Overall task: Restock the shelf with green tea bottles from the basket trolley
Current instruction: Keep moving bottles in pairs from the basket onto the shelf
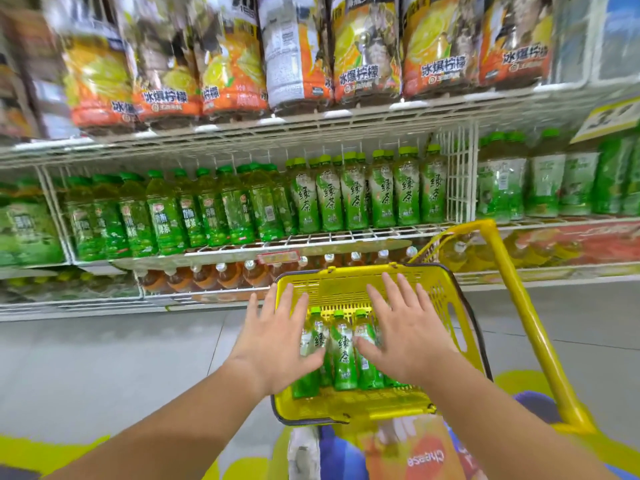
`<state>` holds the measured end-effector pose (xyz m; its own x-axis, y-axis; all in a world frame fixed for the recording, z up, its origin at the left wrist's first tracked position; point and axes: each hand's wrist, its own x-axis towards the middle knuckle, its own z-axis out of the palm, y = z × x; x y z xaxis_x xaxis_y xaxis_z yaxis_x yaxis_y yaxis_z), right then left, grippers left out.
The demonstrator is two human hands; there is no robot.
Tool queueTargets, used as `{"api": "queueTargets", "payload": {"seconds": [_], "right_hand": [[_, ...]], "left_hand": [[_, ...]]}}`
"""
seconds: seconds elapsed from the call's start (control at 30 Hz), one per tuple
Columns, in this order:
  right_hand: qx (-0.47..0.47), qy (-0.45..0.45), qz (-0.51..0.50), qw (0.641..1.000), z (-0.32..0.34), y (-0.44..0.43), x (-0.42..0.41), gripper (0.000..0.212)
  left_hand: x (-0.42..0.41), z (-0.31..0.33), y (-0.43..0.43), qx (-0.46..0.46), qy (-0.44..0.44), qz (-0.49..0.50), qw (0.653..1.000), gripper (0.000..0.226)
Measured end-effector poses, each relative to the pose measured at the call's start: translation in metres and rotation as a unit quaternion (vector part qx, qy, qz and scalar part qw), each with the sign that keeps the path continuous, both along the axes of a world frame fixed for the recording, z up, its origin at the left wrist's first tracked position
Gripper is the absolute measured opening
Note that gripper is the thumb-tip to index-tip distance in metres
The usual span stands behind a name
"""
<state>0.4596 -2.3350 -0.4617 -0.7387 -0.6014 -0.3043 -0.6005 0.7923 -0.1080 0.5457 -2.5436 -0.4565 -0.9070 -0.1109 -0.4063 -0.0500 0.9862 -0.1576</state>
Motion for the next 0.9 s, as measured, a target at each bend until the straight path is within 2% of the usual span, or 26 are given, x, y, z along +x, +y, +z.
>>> {"api": "queueTargets", "payload": {"seconds": [0.13, 0.4, 0.57, 0.77, 0.9], "right_hand": [[0.033, -0.021, 0.026, 0.999, -0.017, -0.013, 0.012, 0.090], [0.072, -0.055, 0.043, 0.995, -0.053, -0.037, 0.021, 0.092], [0.053, -0.064, 0.010, 0.996, -0.069, -0.037, 0.029, 0.093], [0.076, -0.091, -0.040, 0.992, -0.099, -0.021, 0.032, 0.094], [0.088, -0.118, -0.042, 0.988, -0.119, 0.002, 0.039, 0.094]], "left_hand": [[0.011, -0.012, -0.007, 0.012, -0.012, 0.007, 1.000, 0.104], [0.021, -0.044, -0.016, 0.036, -0.022, 0.027, 0.999, 0.097], [0.023, -0.064, -0.009, 0.077, -0.038, 0.046, 0.995, 0.097], [0.017, -0.094, 0.017, 0.171, -0.050, 0.099, 0.979, 0.091], [0.015, -0.118, 0.031, 0.170, -0.074, 0.135, 0.973, 0.093]]}}
